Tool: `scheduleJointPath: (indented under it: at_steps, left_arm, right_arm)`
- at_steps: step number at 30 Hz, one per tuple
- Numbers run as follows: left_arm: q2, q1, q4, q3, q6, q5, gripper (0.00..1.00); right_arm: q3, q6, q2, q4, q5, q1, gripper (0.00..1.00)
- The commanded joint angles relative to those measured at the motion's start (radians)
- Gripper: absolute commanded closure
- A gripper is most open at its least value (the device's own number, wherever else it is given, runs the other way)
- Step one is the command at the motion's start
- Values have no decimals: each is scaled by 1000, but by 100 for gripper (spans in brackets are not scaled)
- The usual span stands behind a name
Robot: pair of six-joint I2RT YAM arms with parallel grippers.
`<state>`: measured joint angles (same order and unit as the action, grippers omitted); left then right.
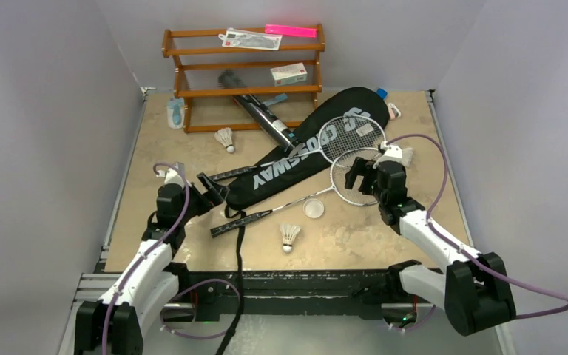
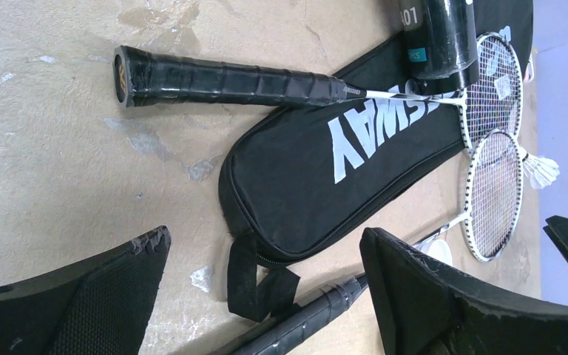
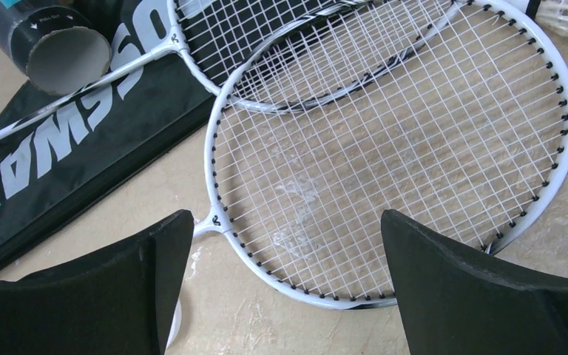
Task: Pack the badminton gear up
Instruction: Pick up the shuttle tube at the center of the board.
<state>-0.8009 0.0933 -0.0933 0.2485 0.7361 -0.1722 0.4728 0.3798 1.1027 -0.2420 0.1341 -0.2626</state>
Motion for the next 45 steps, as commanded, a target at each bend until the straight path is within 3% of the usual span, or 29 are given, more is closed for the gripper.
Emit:
scheduleJointPath:
  at_steps: [1,14,21,35,39,45]
  left_arm:
    - [16,7,-17,16,-27,-6,0]
    - [191,7,-33,-36,-85,-102,0]
    - [196,6,-9,-25,-91,-82,1]
    - [173,6,-13,-24,-90,-81,1]
    - [165,7,-22,-27,-92,-80,1]
    - [156,6,-121,-65,-94,-172,1]
  right_arm:
    - [10,-21,-39,-10,-36,-2,1]
    - [-31,-20,-83,-49,-96,-2,1]
    - [-31,-36,-46,-163,-287,-2,1]
    - [510,-163,409,13,-293,-136,5]
    - [630,-181,537,35,-309,-157,14]
    - [821,-308,722,89,-244,-229,13]
